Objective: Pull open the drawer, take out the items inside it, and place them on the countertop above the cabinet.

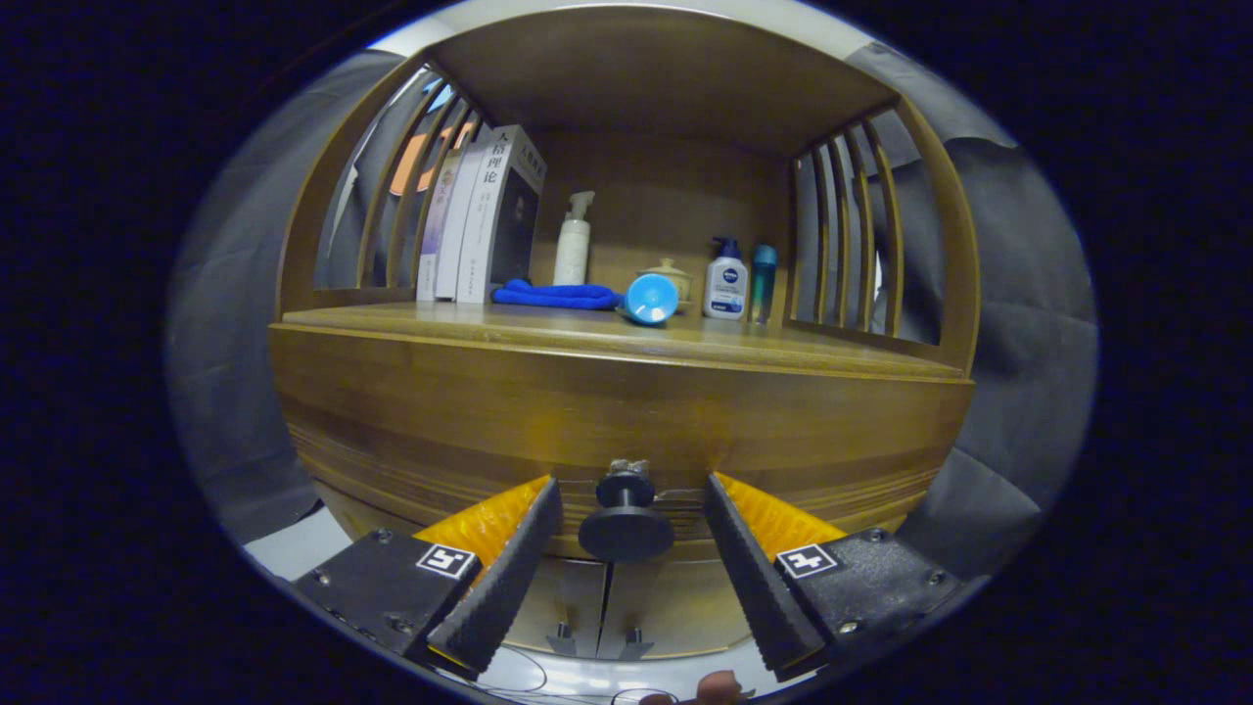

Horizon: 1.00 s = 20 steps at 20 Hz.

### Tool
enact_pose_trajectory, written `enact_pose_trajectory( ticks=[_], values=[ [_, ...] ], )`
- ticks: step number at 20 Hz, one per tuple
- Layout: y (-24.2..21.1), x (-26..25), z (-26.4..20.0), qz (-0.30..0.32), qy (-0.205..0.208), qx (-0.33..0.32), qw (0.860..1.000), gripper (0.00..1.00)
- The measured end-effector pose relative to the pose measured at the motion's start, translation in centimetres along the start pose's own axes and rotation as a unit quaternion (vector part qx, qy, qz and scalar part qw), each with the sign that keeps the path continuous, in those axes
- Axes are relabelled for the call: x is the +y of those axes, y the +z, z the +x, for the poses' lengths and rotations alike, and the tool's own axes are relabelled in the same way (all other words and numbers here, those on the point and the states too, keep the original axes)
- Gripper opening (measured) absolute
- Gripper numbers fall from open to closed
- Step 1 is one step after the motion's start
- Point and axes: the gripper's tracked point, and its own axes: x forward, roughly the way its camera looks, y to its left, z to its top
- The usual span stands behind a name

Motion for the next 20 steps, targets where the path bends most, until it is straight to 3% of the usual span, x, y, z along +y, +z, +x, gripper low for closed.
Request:
enact_pose_trajectory(
  ticks=[7,20],
  values=[
    [-0.4,-0.6,-2.6,0.005,0.007,0.002,1.000,0.97],
    [3.3,0.6,-15.7,0.016,0.044,-0.047,0.998,0.97]
  ],
)
